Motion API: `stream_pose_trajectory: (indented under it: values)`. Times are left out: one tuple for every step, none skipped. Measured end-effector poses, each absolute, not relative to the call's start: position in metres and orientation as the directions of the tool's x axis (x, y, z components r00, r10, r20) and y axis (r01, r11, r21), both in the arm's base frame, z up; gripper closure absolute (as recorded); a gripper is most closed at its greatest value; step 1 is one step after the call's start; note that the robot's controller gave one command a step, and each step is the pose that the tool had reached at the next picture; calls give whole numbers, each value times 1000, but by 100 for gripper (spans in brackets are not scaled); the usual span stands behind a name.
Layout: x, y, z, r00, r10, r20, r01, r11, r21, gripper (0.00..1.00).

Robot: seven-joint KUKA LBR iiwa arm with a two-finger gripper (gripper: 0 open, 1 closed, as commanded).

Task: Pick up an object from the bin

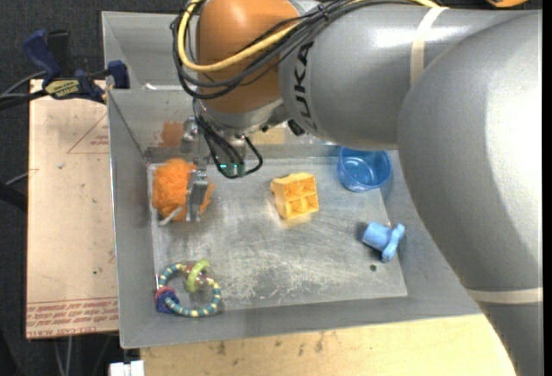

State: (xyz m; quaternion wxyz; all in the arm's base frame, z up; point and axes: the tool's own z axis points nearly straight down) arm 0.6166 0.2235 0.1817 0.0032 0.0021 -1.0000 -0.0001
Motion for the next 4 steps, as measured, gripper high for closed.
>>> stream_pose_trajectory:
  values:
    - [618,223,187,-1000,-1,-1,-1,1000,2,0]
    - [631,231,78,-991,131,-12,131,991,12,100]
    - [631,231,78,-991,132,-12,132,991,12,100]
    - [625,237,210,-992,130,-3,130,992,3,100]
